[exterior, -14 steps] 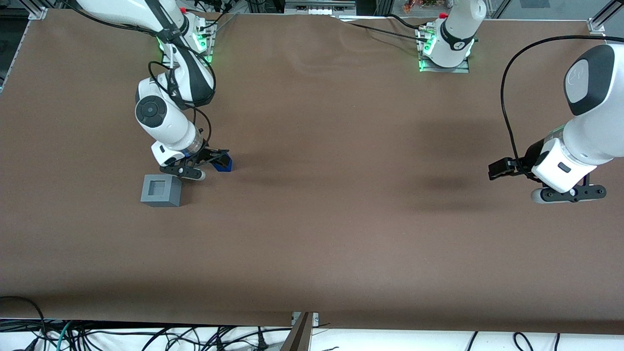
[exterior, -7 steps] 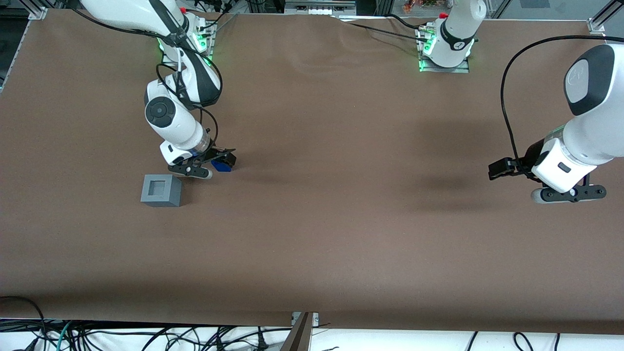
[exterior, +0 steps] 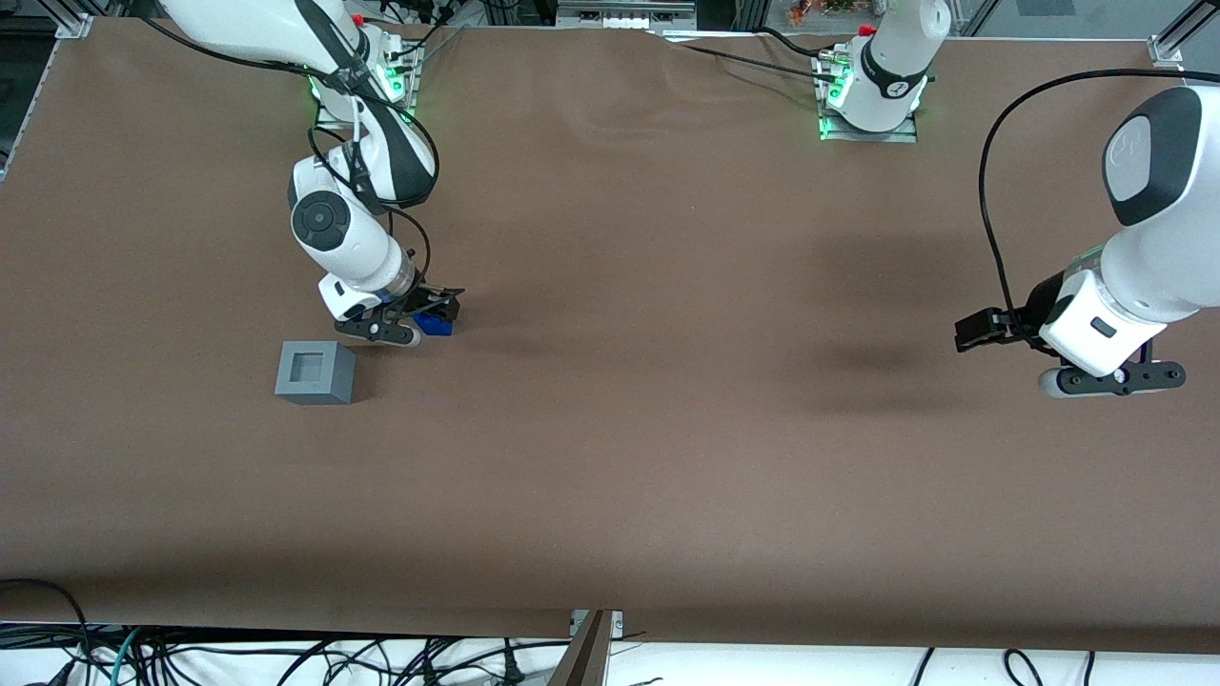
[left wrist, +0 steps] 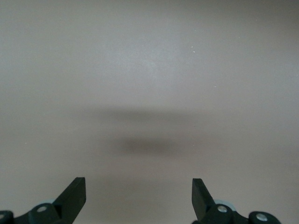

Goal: Insert blue part into gray base with right arm
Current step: 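Lift the blue part and carry it above the gray base's opening, then lower the blue part into the gray base's square opening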

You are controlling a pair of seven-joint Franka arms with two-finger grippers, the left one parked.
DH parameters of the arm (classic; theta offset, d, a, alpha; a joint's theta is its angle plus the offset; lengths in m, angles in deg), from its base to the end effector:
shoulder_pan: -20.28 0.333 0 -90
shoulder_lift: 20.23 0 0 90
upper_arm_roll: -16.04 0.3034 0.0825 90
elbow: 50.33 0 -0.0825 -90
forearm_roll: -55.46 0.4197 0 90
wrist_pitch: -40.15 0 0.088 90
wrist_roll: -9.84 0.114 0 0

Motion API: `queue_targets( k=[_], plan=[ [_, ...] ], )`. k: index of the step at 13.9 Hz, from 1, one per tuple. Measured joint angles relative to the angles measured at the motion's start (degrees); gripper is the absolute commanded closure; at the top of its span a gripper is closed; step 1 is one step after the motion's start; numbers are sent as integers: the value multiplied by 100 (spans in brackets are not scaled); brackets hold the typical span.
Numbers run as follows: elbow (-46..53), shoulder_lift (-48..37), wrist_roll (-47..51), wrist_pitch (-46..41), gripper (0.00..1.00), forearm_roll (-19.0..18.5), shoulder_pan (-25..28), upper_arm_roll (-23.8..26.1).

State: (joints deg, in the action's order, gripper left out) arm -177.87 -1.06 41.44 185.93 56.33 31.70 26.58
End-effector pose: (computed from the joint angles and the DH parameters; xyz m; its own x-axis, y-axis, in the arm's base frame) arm 0.5216 0.2144 0.1748 0.9811 -0.1880 -0.0459 -0.1903 -0.9803 -0.0521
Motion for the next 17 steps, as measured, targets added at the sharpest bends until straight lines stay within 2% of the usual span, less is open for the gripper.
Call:
queue_targets(
  k=[1, 6, 8, 11, 14, 17],
  plan=[
    [-3, -10, 0, 0, 100, 0, -1, -2],
    [176, -137, -60, -178, 100, -30, 1, -63],
    [642, -309, -348, -937, 100, -188, -2, -325],
    [1466, -455, -1146, -1770, 100, -239, -24, -999],
    [1859, -426, -1996, -2176, 100, -191, -62, -1552],
    [1971, -256, -2613, -2332, 100, -131, -85, -1747]
  ],
)
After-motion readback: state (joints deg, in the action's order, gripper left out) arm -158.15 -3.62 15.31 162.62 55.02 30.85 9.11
